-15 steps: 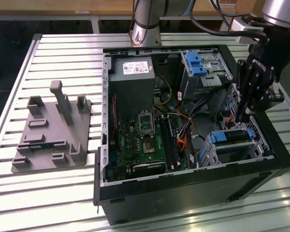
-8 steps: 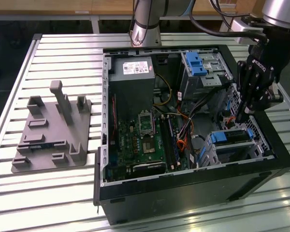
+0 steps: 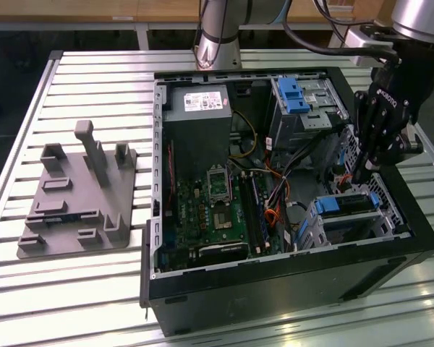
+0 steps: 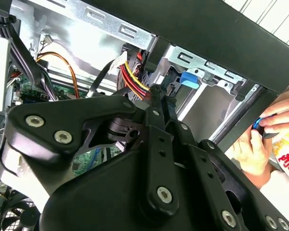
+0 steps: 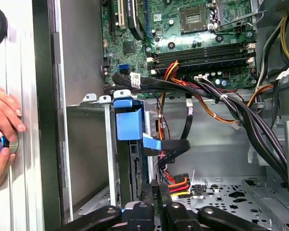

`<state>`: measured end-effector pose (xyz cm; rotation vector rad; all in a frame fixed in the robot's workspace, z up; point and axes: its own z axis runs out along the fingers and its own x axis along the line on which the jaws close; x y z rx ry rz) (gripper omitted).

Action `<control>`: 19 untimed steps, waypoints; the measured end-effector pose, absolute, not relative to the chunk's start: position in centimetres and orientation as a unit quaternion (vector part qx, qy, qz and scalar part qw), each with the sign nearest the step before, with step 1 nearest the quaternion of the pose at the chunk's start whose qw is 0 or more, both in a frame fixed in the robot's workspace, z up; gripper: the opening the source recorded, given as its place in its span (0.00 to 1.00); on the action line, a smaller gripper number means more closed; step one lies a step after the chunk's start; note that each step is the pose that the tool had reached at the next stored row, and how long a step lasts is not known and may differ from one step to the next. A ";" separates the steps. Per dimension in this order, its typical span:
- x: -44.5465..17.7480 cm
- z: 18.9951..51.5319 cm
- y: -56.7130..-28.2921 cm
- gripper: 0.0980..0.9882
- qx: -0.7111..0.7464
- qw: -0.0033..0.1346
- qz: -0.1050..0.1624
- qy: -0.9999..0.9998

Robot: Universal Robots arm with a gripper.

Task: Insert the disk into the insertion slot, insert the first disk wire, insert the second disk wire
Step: 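Insert the first disk wire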

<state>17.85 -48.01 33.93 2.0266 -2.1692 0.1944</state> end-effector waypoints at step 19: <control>17.7 34.3 -49.9 0.07 0.683 0.035 0.014 -0.729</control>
